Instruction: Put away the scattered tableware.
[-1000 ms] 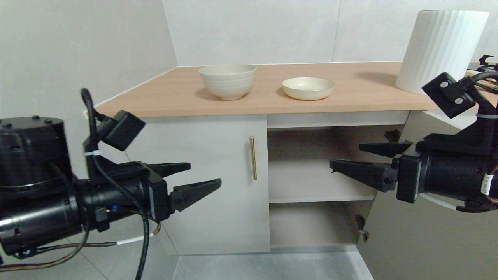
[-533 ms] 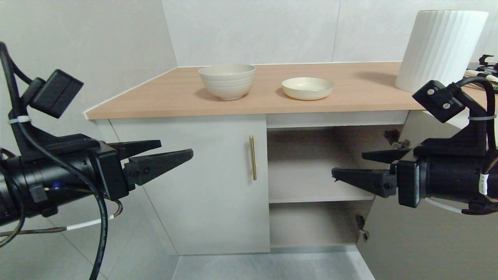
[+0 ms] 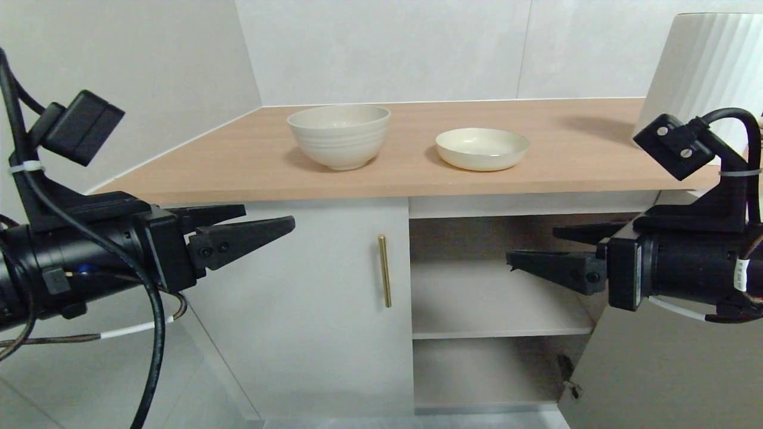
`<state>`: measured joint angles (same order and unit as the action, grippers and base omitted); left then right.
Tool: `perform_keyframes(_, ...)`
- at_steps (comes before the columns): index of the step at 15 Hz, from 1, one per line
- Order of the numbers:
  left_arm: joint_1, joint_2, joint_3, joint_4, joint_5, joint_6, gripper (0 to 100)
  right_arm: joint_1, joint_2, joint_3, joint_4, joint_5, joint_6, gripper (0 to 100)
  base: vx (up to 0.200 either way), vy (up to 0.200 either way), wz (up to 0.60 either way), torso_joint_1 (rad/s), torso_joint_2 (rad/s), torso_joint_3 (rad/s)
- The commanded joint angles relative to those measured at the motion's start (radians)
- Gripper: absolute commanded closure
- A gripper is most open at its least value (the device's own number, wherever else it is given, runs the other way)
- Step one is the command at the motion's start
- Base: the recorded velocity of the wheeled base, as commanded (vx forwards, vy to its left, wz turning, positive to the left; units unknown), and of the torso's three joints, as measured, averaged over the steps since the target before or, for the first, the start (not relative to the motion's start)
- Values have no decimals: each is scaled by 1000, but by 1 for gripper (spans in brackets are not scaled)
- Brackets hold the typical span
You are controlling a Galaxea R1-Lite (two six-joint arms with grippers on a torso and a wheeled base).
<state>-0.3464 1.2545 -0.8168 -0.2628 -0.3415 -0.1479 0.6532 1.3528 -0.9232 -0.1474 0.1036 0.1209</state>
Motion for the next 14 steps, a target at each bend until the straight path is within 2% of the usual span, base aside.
perform_keyframes(1,0,3,-1,-1,-1,-1,0,0,2,-14,2,-1,0,0,0,0,0,0,0,0)
perform_keyframes(4,0,0,-2,-4,-1,-4,0,-1,9,-19,-1,1,2,0,0,0,0,0,0,0)
perform_keyframes(9,0,3,-4,-4,-1,-9,0,-1,39,15,-150,-16,8,0,0,0,0,0,0,0)
perform_keyframes(14,0,10,-4,-3,-1,-9,0,0,37,23,-152,-35,11,0,0,0,0,0,0,0)
